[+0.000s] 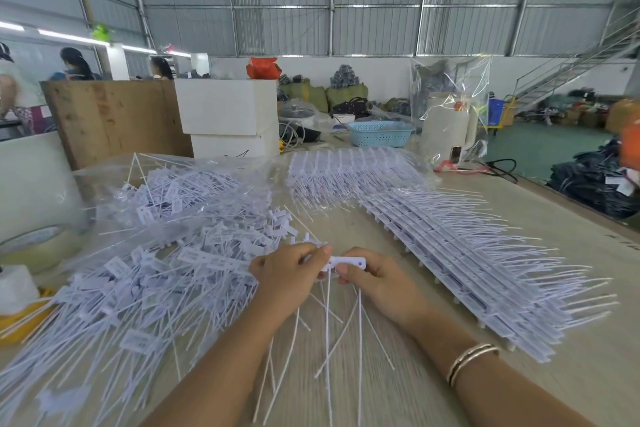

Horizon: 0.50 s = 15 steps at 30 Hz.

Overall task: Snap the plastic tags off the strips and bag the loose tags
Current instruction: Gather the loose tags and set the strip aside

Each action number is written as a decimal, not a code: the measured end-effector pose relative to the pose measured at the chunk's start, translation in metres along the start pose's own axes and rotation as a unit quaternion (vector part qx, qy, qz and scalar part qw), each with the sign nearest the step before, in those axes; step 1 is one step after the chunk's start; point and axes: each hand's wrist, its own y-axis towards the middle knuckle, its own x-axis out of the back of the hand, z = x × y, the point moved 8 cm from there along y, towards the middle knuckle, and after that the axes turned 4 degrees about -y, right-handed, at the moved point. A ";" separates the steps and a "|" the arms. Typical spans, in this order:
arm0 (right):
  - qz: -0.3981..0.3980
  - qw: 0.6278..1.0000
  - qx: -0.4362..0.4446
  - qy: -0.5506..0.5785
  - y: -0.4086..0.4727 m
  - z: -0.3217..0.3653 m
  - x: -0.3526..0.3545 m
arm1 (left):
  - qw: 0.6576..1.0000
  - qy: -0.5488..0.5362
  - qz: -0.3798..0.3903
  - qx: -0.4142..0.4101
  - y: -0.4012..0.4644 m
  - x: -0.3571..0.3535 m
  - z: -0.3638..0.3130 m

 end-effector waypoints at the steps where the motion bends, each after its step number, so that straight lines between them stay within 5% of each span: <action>1: -0.007 1.000 0.005 -0.007 0.001 -0.001 0.001 | 0.999 -0.042 0.015 0.014 0.000 -0.002 0.002; 11: -0.116 0.951 0.198 -0.209 -0.002 0.026 0.007 | 0.977 -0.195 0.023 0.078 -0.003 -0.005 0.010; 15: -0.110 0.967 0.164 -0.161 -0.002 0.022 0.006 | 0.979 -0.190 0.017 0.071 -0.003 -0.005 0.009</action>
